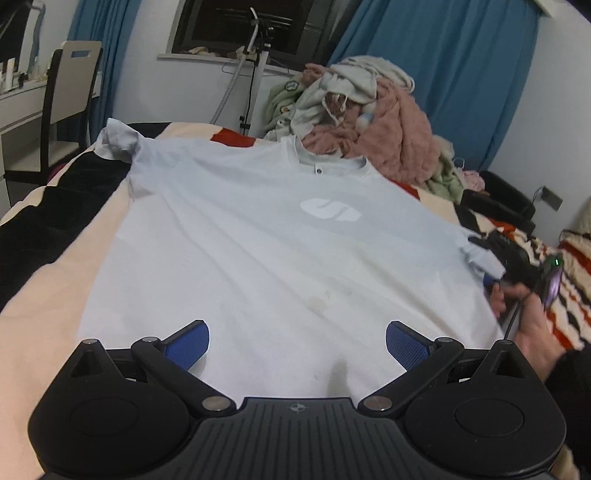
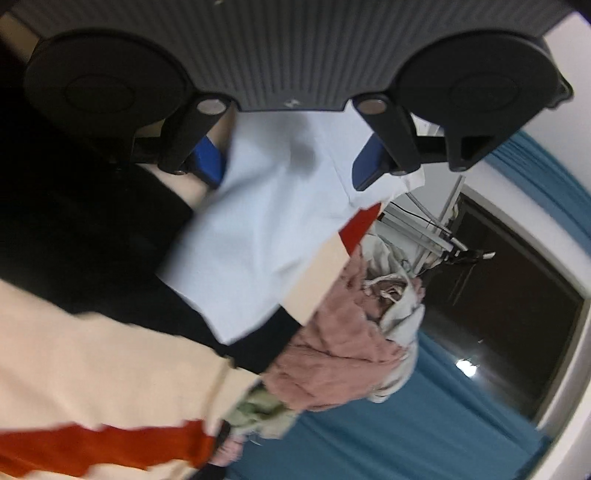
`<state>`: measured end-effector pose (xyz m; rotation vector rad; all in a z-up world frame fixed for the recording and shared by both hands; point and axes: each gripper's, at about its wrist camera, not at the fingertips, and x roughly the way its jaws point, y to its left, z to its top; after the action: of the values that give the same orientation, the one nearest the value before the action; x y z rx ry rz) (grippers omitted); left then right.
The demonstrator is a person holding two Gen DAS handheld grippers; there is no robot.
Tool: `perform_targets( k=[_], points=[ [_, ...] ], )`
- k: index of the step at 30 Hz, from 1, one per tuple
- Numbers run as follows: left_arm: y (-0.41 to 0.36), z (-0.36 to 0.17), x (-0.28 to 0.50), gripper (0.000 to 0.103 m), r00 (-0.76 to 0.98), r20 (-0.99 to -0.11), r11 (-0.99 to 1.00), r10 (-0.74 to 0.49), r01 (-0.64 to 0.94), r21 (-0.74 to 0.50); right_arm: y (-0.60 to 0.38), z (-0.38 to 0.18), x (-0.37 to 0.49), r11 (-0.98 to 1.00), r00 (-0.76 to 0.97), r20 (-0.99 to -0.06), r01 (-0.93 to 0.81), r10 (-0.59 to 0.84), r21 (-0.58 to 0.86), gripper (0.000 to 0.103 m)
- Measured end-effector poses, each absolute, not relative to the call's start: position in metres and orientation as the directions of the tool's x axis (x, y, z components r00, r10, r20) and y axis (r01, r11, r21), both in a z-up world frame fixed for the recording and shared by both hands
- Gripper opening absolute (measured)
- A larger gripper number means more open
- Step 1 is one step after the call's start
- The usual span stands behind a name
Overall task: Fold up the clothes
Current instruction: 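Grasp the T-shirt side with the right gripper and lift it to fold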
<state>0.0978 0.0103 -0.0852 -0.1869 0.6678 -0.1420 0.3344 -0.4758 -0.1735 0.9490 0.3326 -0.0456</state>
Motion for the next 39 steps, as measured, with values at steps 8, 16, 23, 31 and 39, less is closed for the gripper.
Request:
perform_targets(
  k=[8,16,23,31,39],
  points=[
    [-0.004,-0.108,0.124,0.103,0.750,-0.636,0.981,-0.181,0.089,-0.175,-0.504,-0.196,0.385,0.551,0.978,-0.191,0.116,0.080,0.826,0.052],
    [-0.003,-0.113,0.140,0.103,0.750,-0.618,0.959,-0.236,0.077,-0.273,-0.502,-0.186,0.411,0.646,0.969,-0.242,0.151,0.053,0.748,0.049],
    [0.005,-0.092,0.135,0.103,0.798,-0.564,0.959,-0.213,0.061,-0.276,-0.491,-0.143,0.410,0.775,0.926,-0.372,0.285,-0.069,0.564,0.011],
    [0.046,-0.059,0.106,0.103,0.849,-0.498,0.957,-0.178,0.032,-0.289,-0.399,-0.027,0.387,0.930,0.925,-0.295,0.307,-0.241,0.203,0.006],
    [0.095,-0.057,0.096,0.103,0.887,-0.448,0.947,-0.107,-0.046,-0.317,-0.177,0.004,0.410,0.936,0.957,-0.172,0.175,-0.235,-0.307,0.006]
  ],
)
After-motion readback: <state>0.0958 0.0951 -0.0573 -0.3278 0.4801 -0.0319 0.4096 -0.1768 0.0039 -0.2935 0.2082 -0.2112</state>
